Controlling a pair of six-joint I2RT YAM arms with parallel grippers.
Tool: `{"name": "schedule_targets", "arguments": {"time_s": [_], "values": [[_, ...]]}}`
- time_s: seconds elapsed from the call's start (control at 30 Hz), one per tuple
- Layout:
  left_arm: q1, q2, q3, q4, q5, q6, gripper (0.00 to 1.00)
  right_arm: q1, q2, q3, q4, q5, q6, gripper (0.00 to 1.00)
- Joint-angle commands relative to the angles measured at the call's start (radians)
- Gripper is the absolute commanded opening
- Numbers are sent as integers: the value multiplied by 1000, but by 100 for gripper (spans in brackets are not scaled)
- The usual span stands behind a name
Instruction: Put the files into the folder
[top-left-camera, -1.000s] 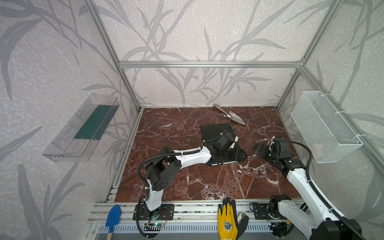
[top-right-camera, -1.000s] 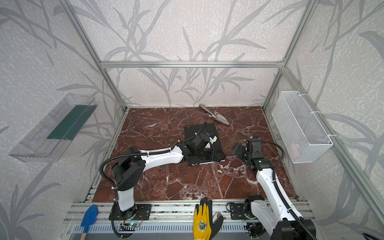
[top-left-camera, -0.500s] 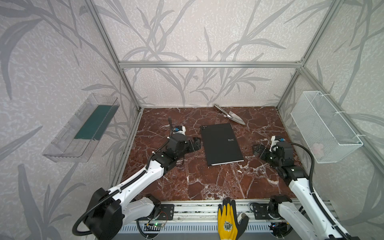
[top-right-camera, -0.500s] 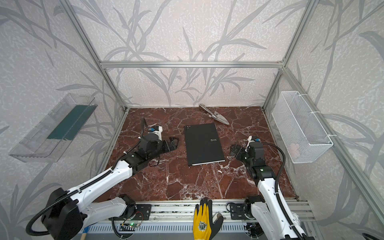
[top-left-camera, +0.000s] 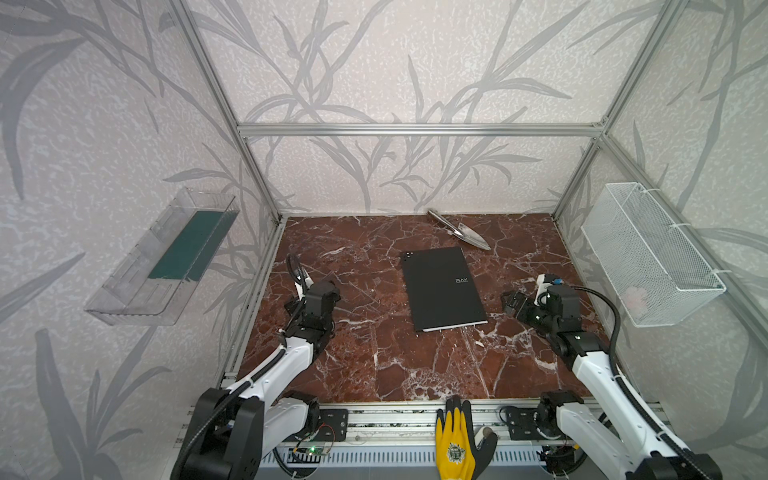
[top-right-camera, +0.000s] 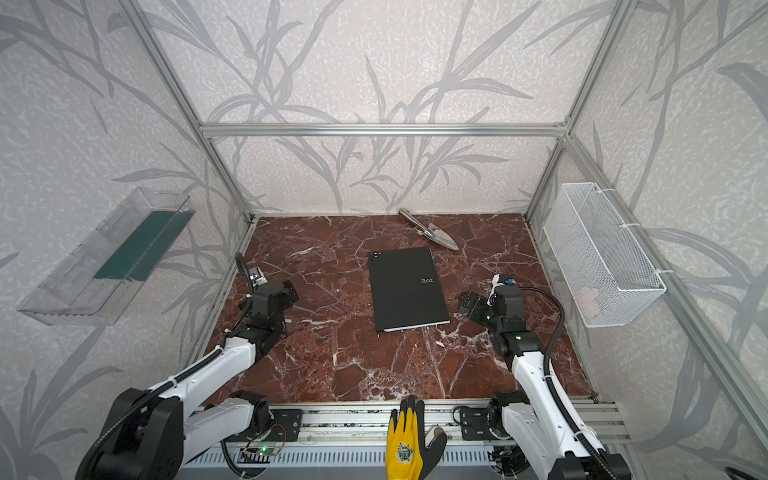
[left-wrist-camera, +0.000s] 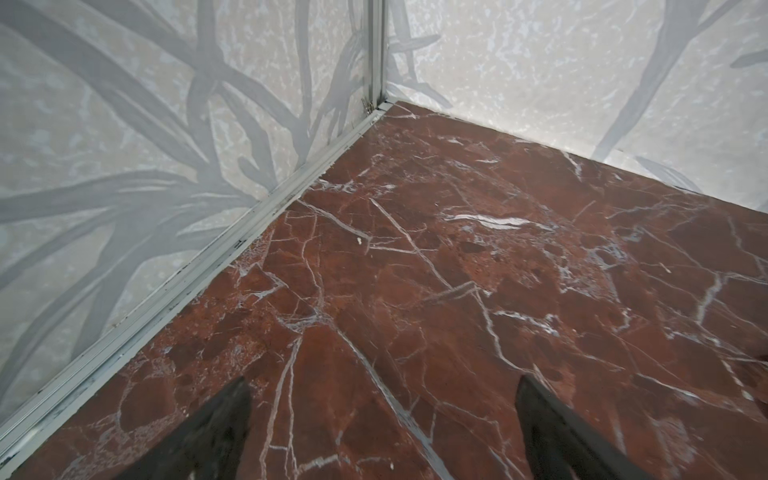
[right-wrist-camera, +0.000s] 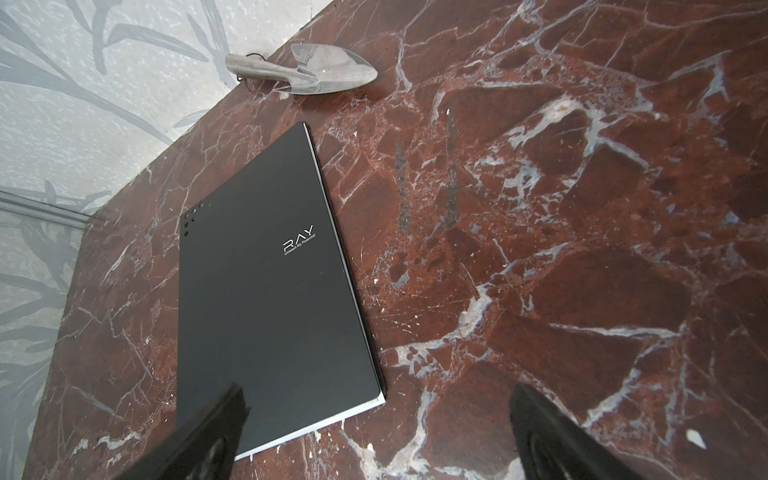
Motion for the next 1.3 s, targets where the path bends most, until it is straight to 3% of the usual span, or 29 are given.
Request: {"name": "schedule_targets", "arguments": {"time_s": [0.0,0.13,0.2,0.27,0.3,0.37,0.43,0.5,0.57,0.63,0.83,0.93,1.03,1.27], "values": [[49,20,-39,332,-35,127,99,0,6,-24,77,3,-25,99],[100,41,20,141,36,137,99,-1,21,-36,106,3,-32,99],[116,117,-11,263,68,184,99,-1,28,-53,144,-12,-40,99],[124,241,-33,473,14,251,99,-1,30,-79,195,-9,-37,99],[109,253,-15,456,-10,280,99,-1,28,-91,215,-6,-39,99],[128,270,-32,504,95,283,99,-1,24,-99,233,-4,-49,99],[163,386,-87,772,173,325,99,-1,15,-108,253,1,-56,99],[215,375,-67,635,345,272,99,-1,4,-128,289,28,-65,99],[249,450,-61,745,407,286,99,-1,-7,-152,332,68,-75,99],[252,406,-32,612,410,270,99,-1,-29,-166,368,100,-122,99],[249,432,-52,696,420,281,99,-1,-41,-223,560,244,-323,99],[247,436,-41,684,422,285,99,0,28,-225,659,245,-448,99],[247,434,-37,674,425,286,99,1,135,-233,810,223,-485,99],[248,435,-36,672,428,288,99,5,545,-237,1266,122,-591,99]]}}
